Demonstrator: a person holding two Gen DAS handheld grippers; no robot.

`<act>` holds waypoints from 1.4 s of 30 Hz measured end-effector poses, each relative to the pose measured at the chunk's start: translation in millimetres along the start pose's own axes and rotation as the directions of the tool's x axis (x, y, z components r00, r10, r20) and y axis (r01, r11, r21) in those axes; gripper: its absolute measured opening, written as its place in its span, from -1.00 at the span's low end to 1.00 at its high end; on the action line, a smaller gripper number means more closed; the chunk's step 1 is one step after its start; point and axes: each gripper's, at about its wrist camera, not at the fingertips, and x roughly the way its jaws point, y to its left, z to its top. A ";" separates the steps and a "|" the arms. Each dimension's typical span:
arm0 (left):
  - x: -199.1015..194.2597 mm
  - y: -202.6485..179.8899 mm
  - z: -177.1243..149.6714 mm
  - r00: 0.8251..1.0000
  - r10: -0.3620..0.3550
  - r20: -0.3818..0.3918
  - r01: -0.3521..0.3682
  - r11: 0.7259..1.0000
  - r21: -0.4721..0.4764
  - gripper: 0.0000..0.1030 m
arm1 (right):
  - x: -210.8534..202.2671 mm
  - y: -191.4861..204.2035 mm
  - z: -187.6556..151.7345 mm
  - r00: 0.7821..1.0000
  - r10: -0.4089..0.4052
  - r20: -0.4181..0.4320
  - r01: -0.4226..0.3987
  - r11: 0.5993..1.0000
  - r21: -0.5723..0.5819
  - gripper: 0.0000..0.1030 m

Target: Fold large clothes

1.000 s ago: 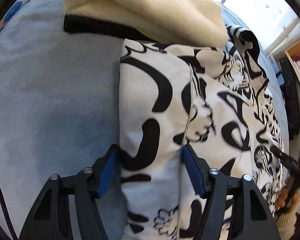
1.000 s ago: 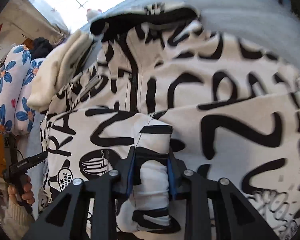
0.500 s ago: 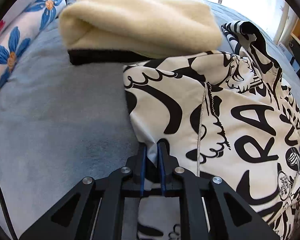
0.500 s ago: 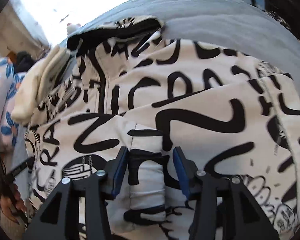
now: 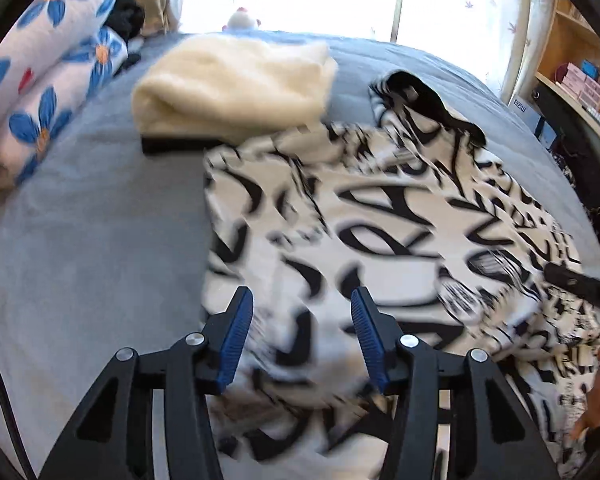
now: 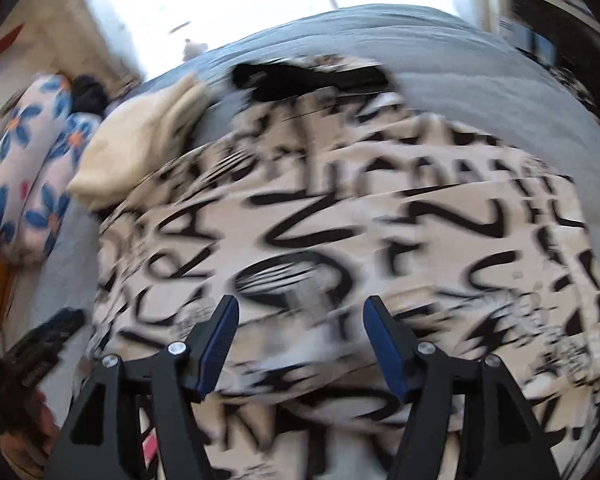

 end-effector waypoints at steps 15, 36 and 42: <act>30.5 -0.2 -41.7 0.996 0.010 -0.086 -0.011 1.000 -0.007 -0.04 | 43.0 15.5 -28.6 0.981 -0.187 -0.047 0.174 0.964 -0.199 0.21; 23.2 -4.1 -40.6 0.996 0.012 -0.085 -0.009 0.999 0.031 0.07 | 21.5 -60.6 -24.9 0.955 -0.279 -0.102 0.284 0.958 0.038 0.21; 1.1 1.0 -39.6 0.999 -0.006 -0.052 0.007 1.000 0.018 0.15 | 7.6 -47.7 -26.6 0.958 -0.273 -0.093 0.277 0.961 0.028 0.21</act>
